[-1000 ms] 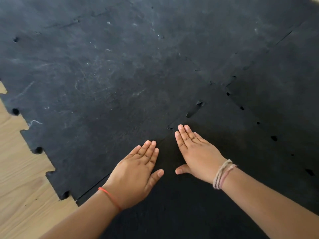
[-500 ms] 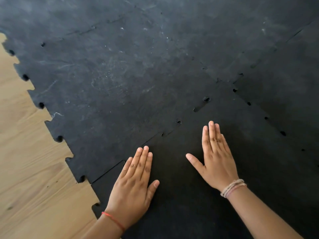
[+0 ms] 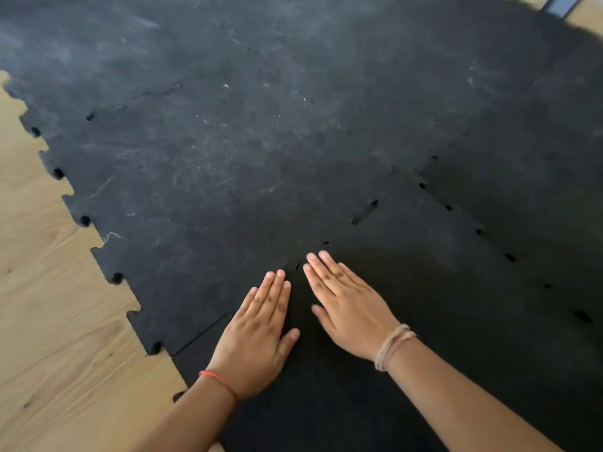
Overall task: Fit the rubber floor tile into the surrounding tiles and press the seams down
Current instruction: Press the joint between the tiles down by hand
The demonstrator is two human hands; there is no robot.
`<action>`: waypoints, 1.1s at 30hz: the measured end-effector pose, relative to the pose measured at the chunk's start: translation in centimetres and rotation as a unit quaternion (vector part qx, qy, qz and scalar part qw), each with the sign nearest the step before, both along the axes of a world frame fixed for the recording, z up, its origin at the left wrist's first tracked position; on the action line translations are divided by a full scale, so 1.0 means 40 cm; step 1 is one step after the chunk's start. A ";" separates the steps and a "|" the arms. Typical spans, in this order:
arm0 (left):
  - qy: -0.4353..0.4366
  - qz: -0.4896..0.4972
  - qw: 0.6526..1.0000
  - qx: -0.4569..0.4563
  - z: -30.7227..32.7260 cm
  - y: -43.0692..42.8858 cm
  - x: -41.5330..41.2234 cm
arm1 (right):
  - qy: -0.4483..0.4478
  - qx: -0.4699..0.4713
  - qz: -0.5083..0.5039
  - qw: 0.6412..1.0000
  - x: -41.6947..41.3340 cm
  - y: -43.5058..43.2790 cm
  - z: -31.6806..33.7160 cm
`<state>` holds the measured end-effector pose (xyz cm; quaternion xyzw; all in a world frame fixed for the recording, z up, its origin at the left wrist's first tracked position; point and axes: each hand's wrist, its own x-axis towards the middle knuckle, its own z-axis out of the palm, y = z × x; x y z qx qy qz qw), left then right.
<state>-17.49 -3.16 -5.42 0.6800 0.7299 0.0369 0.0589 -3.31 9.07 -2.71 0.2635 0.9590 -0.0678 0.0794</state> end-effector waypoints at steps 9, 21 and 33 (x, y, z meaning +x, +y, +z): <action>-0.046 0.041 0.998 -0.007 -0.002 0.016 0.011 | -0.036 -0.179 -0.016 0.983 -0.041 0.066 0.065; -0.028 0.003 0.999 0.031 -0.032 0.152 0.013 | -0.181 -0.070 -0.116 0.974 0.009 0.160 0.048; 0.003 -0.068 0.997 0.041 -0.013 0.280 0.037 | 0.008 -0.030 -0.209 0.978 0.102 0.204 -0.022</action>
